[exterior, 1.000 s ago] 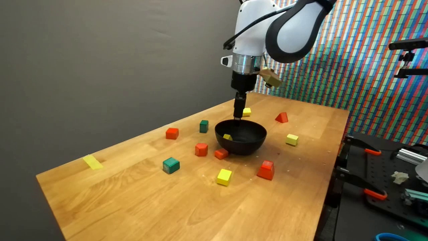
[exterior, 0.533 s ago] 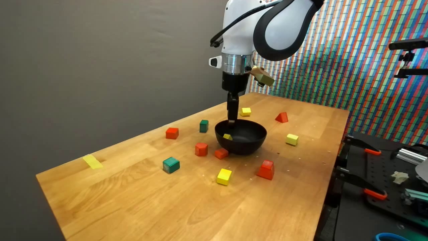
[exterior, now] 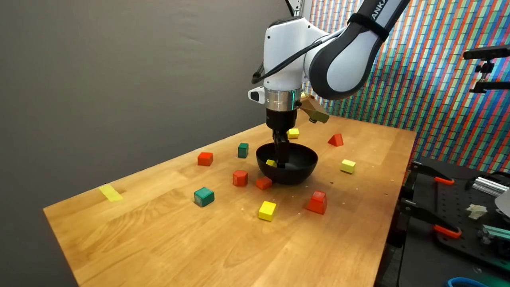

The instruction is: Remove all the contents from the black bowl.

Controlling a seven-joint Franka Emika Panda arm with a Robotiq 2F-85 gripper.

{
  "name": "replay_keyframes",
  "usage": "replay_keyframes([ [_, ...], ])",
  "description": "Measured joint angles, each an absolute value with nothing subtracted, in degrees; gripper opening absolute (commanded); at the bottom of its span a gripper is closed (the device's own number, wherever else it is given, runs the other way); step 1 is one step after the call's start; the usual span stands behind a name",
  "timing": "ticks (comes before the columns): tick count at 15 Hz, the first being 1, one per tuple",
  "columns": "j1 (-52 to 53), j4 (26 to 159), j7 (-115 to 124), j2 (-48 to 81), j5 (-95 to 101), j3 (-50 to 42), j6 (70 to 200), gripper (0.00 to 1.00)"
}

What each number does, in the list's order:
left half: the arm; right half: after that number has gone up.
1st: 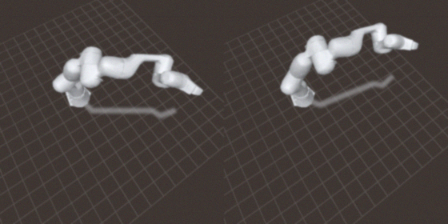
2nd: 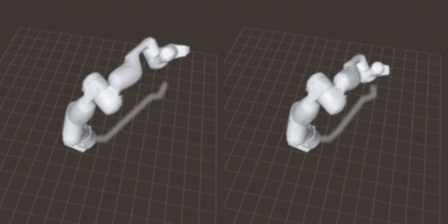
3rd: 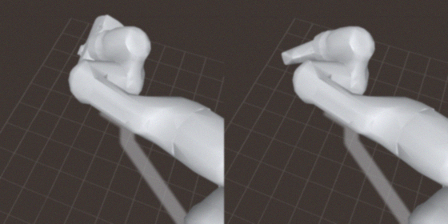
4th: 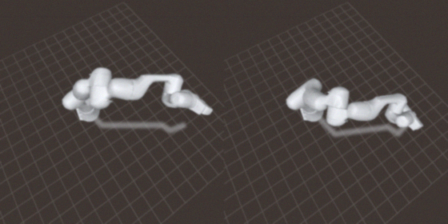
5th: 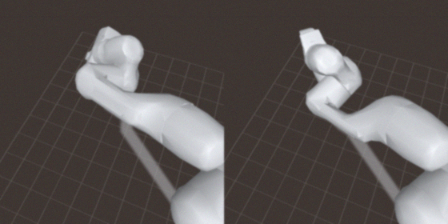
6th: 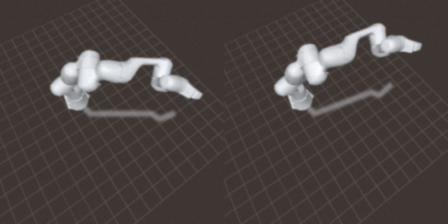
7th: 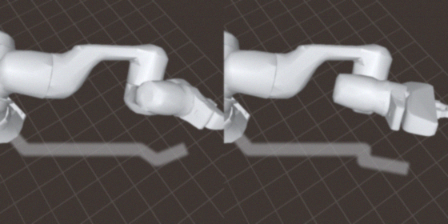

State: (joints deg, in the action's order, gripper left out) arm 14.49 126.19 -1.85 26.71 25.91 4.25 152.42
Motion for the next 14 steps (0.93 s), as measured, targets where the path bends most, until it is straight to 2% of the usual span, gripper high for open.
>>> replay_keyframes([
  [6,14.7,124.8,-1.7,31.5,25.1,3.6,155.0,1.0],
  [7,14.7,124.8,-1.7,31.5,24.8,3.6,155.0,0.99],
  [8,14.6,124.8,-1.7,31.5,24.3,3.6,155.1,0.94],
  [9,14.6,124.8,-1.7,31.5,23.8,3.6,155.1,0.93],
  [10,14.6,124.7,-1.7,31.5,23.3,3.6,155.1,0.83],
  [11,14.6,124.7,-1.7,31.5,22.9,3.6,155.2,0.69],
  [12,14.6,124.7,-1.7,31.5,22.5,3.6,155.3,0.66],
  [14,14.6,124.6,-1.7,31.5,21.6,3.7,155.6,0.49],
])
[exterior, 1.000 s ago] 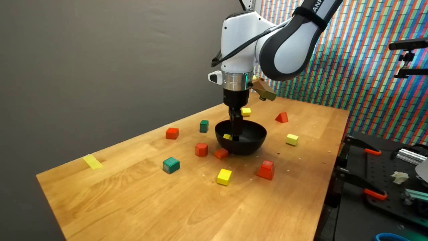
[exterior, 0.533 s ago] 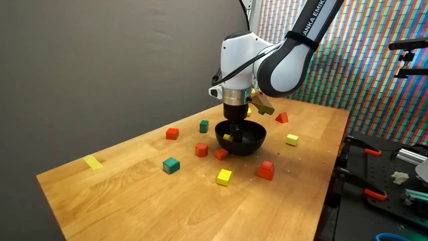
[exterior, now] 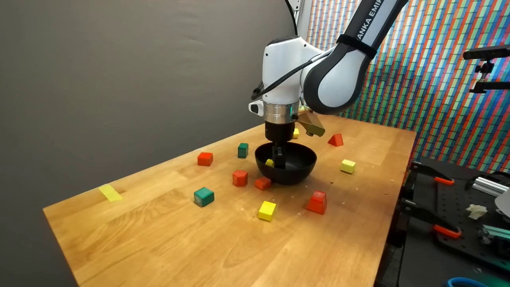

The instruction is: Remove all the contents from the black bowl.

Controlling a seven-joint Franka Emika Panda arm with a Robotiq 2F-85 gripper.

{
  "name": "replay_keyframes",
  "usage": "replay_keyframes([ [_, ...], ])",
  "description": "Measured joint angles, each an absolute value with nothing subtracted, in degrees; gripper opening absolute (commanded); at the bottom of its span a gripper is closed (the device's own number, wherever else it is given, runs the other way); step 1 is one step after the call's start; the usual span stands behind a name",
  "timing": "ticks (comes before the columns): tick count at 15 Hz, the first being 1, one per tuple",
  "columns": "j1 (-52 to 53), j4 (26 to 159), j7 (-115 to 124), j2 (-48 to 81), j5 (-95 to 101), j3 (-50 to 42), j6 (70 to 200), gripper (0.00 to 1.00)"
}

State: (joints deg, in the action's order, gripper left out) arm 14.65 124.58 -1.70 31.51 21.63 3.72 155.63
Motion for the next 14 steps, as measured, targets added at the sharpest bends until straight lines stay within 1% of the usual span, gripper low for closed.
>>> replay_keyframes([
  [1,14.7,124.5,-1.7,31.5,21.3,3.8,155.7,0.4],
  [2,14.7,124.3,-1.7,31.5,21.0,3.8,155.8,0.33],
  [3,14.7,124.2,-1.6,31.5,21.0,3.8,155.8,0.26],
  [4,14.7,124.0,-1.4,31.5,20.9,3.8,155.9,0.22],
  [5,14.7,123.8,-1.3,31.5,20.9,3.8,156.0,0.2],
  [6,14.7,123.6,-1.2,31.5,20.9,3.8,156.0,0.24],
  [14,16.0,125.1,3.9,29.5,20.8,2.8,159.3,0.24],
])
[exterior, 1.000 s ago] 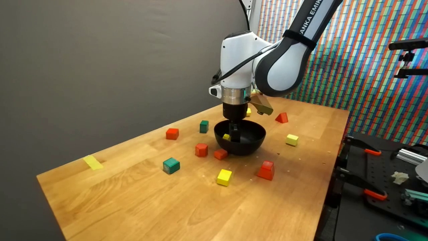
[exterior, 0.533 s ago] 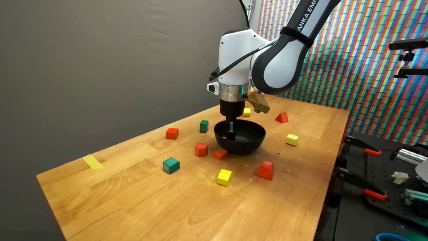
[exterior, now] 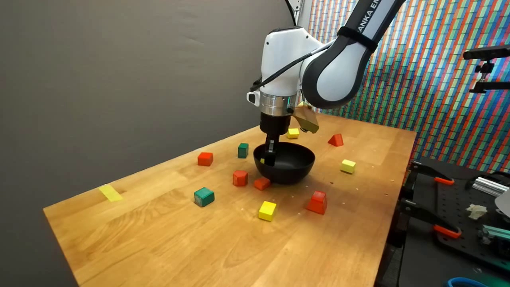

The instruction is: Remove all the contents from the black bowl.

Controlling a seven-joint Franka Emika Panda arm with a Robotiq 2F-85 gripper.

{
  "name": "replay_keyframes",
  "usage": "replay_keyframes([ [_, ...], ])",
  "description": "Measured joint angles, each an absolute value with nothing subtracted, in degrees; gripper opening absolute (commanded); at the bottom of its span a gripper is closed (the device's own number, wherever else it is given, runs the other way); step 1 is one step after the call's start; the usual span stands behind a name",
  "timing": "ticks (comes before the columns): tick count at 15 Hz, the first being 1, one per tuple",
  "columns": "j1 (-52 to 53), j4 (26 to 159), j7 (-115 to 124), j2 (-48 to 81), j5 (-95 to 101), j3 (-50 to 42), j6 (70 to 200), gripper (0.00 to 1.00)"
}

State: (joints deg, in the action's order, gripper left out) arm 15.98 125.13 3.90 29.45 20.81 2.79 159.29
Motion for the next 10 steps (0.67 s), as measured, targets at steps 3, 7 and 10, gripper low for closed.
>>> replay_keyframes([
  [3,20.3,131.0,12.1,22.3,24.6,-1.9,162.1,0.24],
  [7,25.3,136.9,26.8,11.2,34.2,-11.2,159.7,0.24],
  [10,24.8,137.7,33.6,6.7,37.8,-15.8,155.9,0.24],
])
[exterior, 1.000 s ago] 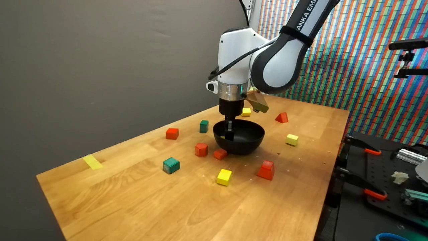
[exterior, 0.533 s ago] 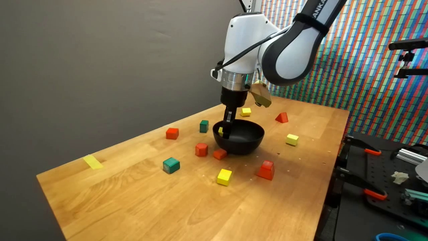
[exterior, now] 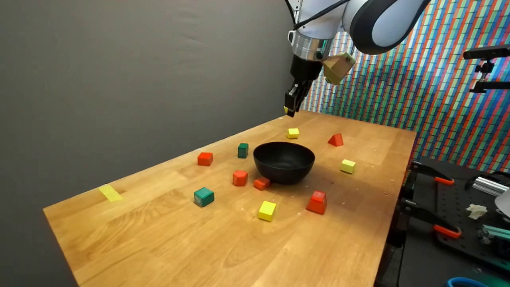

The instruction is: Remove all the contents from the black bowl.

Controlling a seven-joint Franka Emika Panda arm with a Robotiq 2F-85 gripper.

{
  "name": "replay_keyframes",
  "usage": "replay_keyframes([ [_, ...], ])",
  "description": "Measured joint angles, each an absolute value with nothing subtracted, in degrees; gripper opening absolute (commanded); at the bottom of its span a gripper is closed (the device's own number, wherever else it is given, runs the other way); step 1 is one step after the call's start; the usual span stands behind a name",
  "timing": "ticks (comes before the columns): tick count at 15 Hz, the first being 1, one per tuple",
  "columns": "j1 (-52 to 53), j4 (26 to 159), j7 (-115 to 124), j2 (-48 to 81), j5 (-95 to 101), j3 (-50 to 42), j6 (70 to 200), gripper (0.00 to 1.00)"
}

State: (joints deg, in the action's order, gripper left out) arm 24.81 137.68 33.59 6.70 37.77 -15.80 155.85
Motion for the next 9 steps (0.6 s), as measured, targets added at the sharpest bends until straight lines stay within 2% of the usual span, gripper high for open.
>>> replay_keyframes([
  [3,22.3,136.8,39.6,7.7,39.2,-17.7,153.0,0.24],
  [9,10.7,130.1,40.2,21.3,24.0,-8.8,152.3,0.25],
])
